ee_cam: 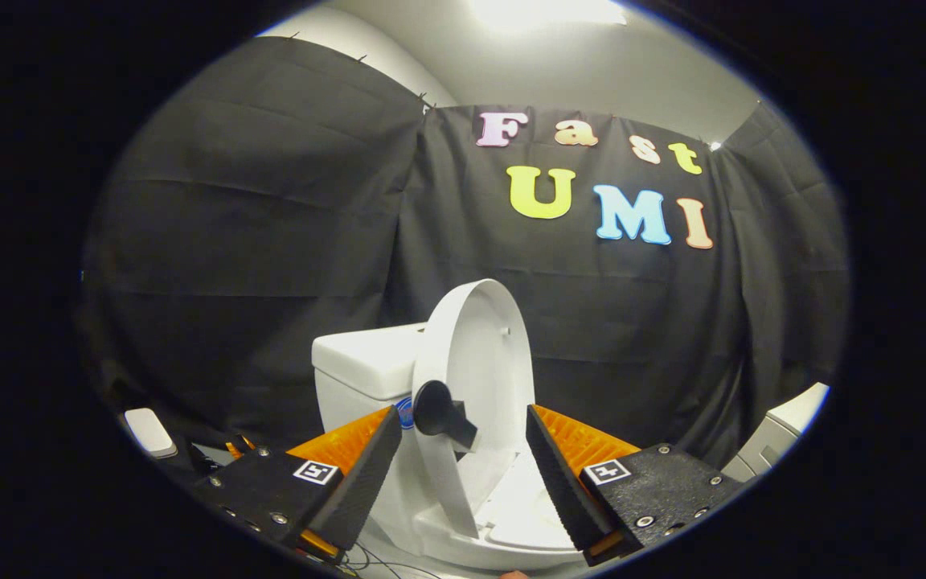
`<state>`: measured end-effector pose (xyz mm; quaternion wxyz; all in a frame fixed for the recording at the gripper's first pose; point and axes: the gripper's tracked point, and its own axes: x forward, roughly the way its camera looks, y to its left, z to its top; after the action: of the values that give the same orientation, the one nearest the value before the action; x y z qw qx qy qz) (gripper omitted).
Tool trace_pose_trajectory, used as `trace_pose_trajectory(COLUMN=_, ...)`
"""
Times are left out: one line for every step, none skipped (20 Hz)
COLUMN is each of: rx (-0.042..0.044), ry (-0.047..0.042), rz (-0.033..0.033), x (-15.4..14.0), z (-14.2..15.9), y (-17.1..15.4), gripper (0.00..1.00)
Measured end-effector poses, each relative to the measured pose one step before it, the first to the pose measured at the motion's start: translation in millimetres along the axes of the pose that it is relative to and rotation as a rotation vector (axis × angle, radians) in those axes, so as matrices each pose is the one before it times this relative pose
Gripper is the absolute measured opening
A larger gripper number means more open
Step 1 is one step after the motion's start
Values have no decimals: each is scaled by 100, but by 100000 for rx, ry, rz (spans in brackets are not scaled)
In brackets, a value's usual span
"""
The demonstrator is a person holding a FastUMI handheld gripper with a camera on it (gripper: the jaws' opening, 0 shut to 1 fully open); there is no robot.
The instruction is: Open the toilet lid.
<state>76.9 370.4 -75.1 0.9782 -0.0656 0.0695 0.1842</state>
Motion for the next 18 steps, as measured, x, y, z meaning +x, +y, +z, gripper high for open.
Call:
trace_pose_trajectory(rx=303, ry=-972, rz=-984, x=-606, z=516, y=-926, gripper=95)
trace_pose_trajectory(rx=507, ry=-667, rz=-1200, x=-666, z=366, y=-1258, gripper=95)
trace_pose_trajectory(rx=895, ry=-344, rz=-1385, x=-717, z=423, y=-1242, gripper=95)
trace_pose_trajectory(rx=1412, ry=-394, rz=-1622, x=-730, z=421, y=-1280, gripper=95)
trace_pose_trajectory(rx=1411, ry=-611, rz=-1398, x=-859, z=525, y=-1192, gripper=95)
trace_pose_trajectory(rx=1057, ry=-819, rz=-1461, x=-767, z=584, y=-1115, gripper=95)
trace_pose_trajectory(rx=509, ry=-1095, rz=-1577, x=-689, z=594, y=-1129, gripper=95)
trace_pose_trajectory(rx=-107, ry=-843, rz=-1435, x=-607, z=471, y=-1209, gripper=95)
trace_pose_trajectory(rx=-183, ry=-793, rz=-1374, x=-523, z=390, y=-1106, gripper=95)
trace_pose_trajectory(rx=184, ry=-725, rz=-1054, x=-555, z=404, y=-1122, gripper=95)
trace_pose_trajectory(rx=548, ry=-688, rz=-1318, x=-493, z=310, y=-1025, gripper=95)
trace_pose_trajectory(rx=572, ry=-285, rz=-1382, x=-373, z=328, y=-1333, gripper=95)
trace_pose_trajectory(rx=576, ry=-118, rz=-1437, x=-284, z=203, y=-1168, gripper=95)
trace_pose_trajectory(rx=463, ry=142, rz=-1614, x=-280, z=141, y=-1184, gripper=95)
trace_pose_trajectory(rx=408, ry=185, rz=-1122, x=-256, z=103, y=-1075, gripper=95)
trace_pose_trajectory(rx=151, ry=466, rz=-1068, x=-295, z=43, y=-865, gripper=95)
trace_pose_trajectory(rx=-435, ry=447, rz=-1178, x=-440, z=117, y=-971, gripper=95)
trace_pose_trajectory(rx=-405, ry=-65, rz=-1483, x=-175, z=81, y=-1119, gripper=95)
